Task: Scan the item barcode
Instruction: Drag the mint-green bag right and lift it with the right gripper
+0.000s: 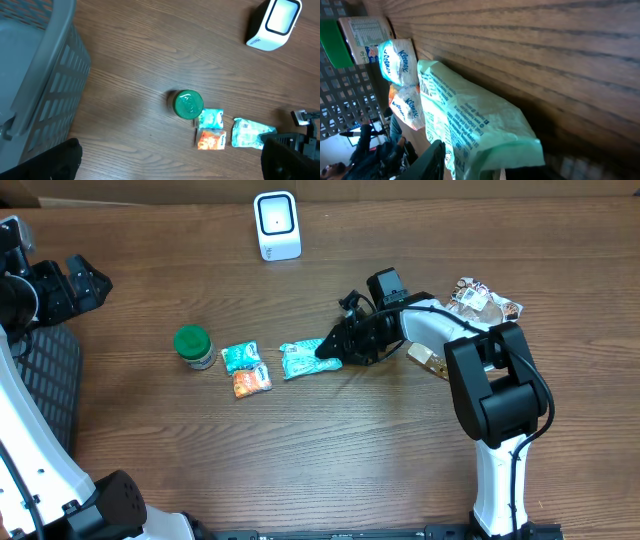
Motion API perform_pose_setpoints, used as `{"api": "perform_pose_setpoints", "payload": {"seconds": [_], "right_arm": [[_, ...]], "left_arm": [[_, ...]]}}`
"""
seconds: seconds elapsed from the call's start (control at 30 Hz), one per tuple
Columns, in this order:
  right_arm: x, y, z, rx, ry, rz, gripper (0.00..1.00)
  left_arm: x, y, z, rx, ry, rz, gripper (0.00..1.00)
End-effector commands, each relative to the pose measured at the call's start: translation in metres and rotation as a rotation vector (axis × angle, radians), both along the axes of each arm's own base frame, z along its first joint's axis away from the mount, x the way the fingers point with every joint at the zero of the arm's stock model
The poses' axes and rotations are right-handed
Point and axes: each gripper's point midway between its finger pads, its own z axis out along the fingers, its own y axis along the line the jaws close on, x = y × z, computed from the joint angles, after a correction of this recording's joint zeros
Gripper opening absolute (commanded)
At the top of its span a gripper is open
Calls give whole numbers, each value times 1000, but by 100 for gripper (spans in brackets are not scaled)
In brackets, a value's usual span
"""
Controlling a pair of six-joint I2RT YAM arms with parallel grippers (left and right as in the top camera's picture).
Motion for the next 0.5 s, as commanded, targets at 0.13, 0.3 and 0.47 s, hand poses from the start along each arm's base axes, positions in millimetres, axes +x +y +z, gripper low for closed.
{"api": "perform_pose_setpoints", "payload": {"seconds": [0.13, 0.3, 0.47], "right_arm": [[-2, 1, -13, -17, 36, -20, 36], [-1, 1, -15, -18, 40, -24, 35], [-1, 1, -15, -19, 47, -30, 6]], "left_arm": [[2, 1, -2, 7, 6, -14, 100], [2, 1, -2, 7, 6, -13, 100], [2, 1, -2, 7, 6, -13, 100]]}}
